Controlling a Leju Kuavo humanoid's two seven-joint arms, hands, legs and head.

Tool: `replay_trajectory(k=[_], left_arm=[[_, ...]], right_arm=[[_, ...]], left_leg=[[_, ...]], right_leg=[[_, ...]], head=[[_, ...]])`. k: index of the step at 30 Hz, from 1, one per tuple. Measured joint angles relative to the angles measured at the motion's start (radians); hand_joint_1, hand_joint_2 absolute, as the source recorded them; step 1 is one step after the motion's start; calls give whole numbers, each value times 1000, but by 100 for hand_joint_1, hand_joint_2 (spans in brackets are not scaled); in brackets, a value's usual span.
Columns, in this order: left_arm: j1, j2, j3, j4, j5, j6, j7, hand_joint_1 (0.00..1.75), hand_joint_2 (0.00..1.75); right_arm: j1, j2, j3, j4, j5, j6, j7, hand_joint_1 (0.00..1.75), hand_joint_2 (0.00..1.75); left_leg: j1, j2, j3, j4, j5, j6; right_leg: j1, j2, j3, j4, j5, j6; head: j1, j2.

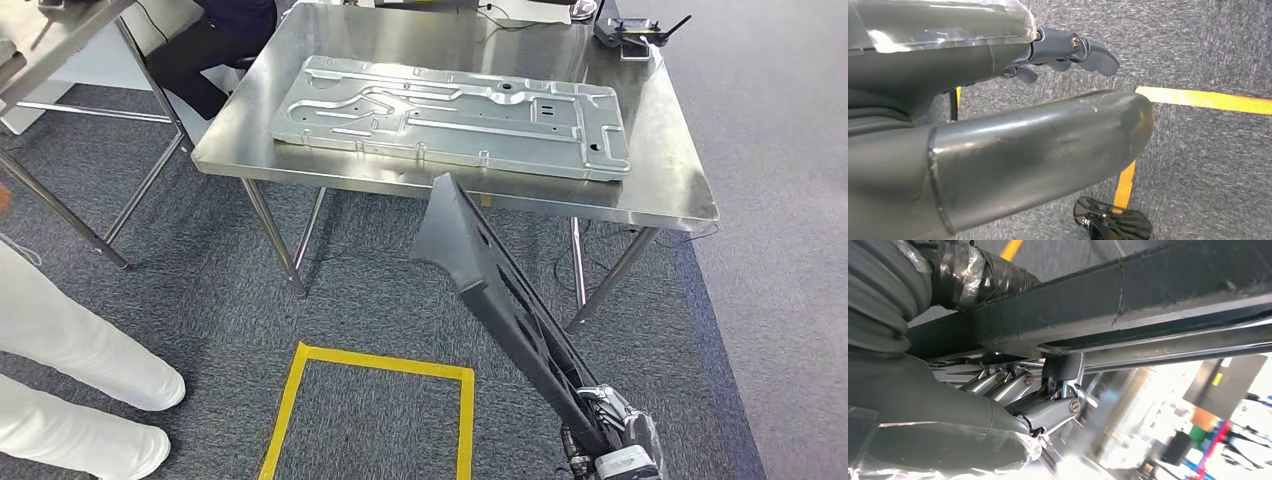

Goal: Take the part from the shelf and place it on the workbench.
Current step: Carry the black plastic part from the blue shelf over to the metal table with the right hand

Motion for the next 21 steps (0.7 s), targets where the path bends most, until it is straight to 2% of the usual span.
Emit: replay_trajectory(k=[2,3,4,6,8,9,10,12,13,14,15,16,18,19,20,21], left_arm=[[-6,0,13,1,-36,-17,-13,0,0],[-13,0,23,3,-58,-27,-25,0,0],[-22,0,35,6,-81,-37,-39,0,0],[-44,0,66,16,-133,-56,-67,0,0],[-70,0,104,31,-188,-71,-90,0,0],[-83,0,125,39,-217,-78,-103,0,0],[-96,0,146,47,-246,-85,-114,0,0],[-120,0,189,64,-303,-100,-141,0,0],[-131,0,211,73,-332,-108,-155,0,0],[-143,-1,234,80,-362,-114,-169,0,0],[-155,-1,257,89,-394,-119,-184,0,0],[-169,0,282,98,-430,-123,-200,0,0],[-202,0,337,120,-504,-128,-236,0,0],[-219,0,367,131,-540,-130,-254,0,0],[-235,-1,398,141,-573,-132,-271,0,0],[-251,-1,428,152,-605,-133,-285,0,0]], right_arm=[[-27,28,-28,7,101,50,21,175,175],[-49,49,-46,14,149,78,29,175,175],[-75,70,-65,23,189,103,35,175,175],[-133,110,-104,45,256,151,44,175,175],[-191,142,-136,70,309,196,53,175,175],[-224,155,-144,86,332,220,60,175,175],[-258,165,-148,101,352,248,71,175,175],[-330,185,-147,139,393,308,100,175,175],[-366,194,-142,159,419,341,117,175,175],[-402,203,-133,180,447,376,135,175,175],[-438,212,-121,203,479,411,152,175,175],[-473,220,-106,228,508,442,165,175,175],[-529,241,-73,279,547,488,178,175,175],[-553,252,-55,303,556,507,181,175,175],[-573,264,-35,326,561,527,183,175,175],[-592,275,-13,349,564,548,183,175,175]], left_leg=[[2,-1,25,-1,-19,-8],[2,-1,35,-1,-27,-13],[2,-1,40,-1,-34,-19],[2,1,51,3,-38,-33],[3,4,51,28,-39,-44],[4,5,35,61,-42,-48],[5,6,5,112,-52,-52],[6,6,-83,236,-94,-60],[6,6,-126,281,-117,-63],[6,6,-157,298,-128,-65],[6,6,-174,284,-119,-65],[6,6,-174,237,-85,-61],[2,10,-160,120,20,-50],[0,12,-152,81,54,-44],[-3,13,-147,63,72,-40],[-4,12,-142,61,68,-36]], right_leg=[[-1,1,25,-114,90,-1],[1,0,35,-163,117,-5],[5,1,41,-191,132,-11],[12,1,43,-203,128,-28],[9,2,60,-211,132,-44],[8,2,71,-216,129,-52],[7,1,80,-219,126,-58],[8,1,91,-221,115,-66],[9,1,97,-221,108,-67],[9,2,105,-221,101,-67],[9,3,116,-221,92,-66],[9,3,128,-221,83,-65],[11,1,152,-221,62,-58],[13,1,161,-220,52,-53],[14,1,170,-220,45,-47],[16,2,177,-217,43,-40]], head=[[0,0],[1,0],[1,0],[1,0],[1,0],[0,0],[0,0],[-1,0],[-1,0],[-1,0],[-1,0],[-1,0],[-1,0],[-1,0],[-1,0],[-1,0]])
